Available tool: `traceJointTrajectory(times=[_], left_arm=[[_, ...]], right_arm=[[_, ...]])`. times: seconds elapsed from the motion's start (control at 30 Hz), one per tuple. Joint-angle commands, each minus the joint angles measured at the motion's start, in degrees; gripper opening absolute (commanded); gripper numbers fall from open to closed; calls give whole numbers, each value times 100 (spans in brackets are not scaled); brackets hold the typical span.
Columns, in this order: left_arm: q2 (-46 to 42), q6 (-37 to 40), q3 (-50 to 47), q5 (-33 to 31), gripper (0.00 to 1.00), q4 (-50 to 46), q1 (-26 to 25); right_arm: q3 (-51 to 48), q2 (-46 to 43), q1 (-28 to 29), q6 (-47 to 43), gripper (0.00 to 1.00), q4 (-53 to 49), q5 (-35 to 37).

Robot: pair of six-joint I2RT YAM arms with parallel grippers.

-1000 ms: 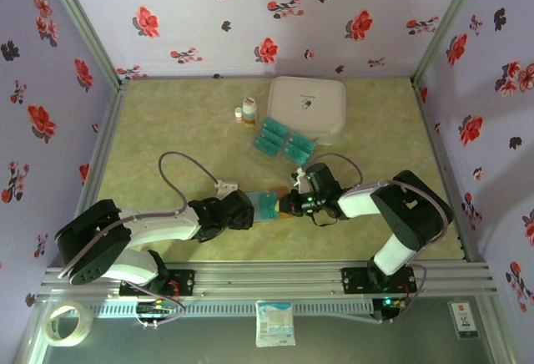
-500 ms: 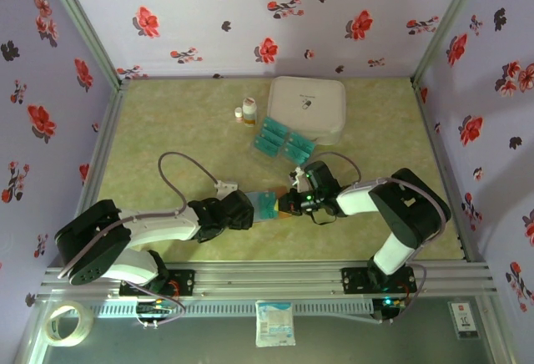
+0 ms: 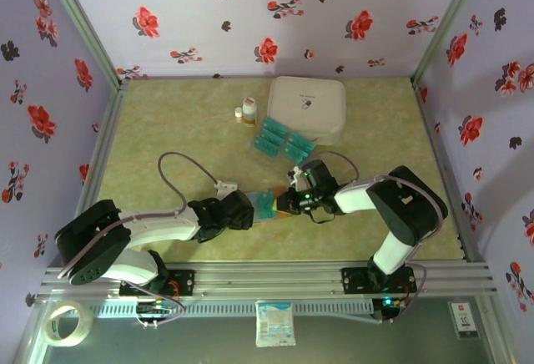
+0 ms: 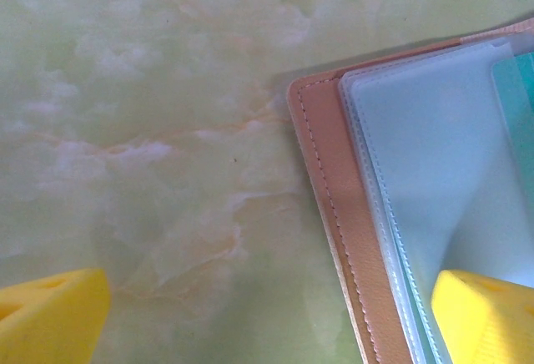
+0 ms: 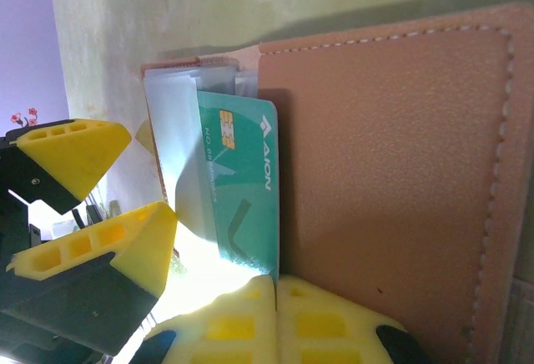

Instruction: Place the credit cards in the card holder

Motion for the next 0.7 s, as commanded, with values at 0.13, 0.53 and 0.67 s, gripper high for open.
traceJointTrajectory(times=[0.13,0.53,0.67], left_arm=[[-20,108,-116,-143,100,-185,38],[-438,24,85,-150,100,-496,258],[-802,-21,141,-141,100,-730,484]], right_arm=[[155,206,147,-86,0,-197,-7],[452,-368,194,-413,33,-1222,345],[702,-696,194,-635,42,-1866,574]])
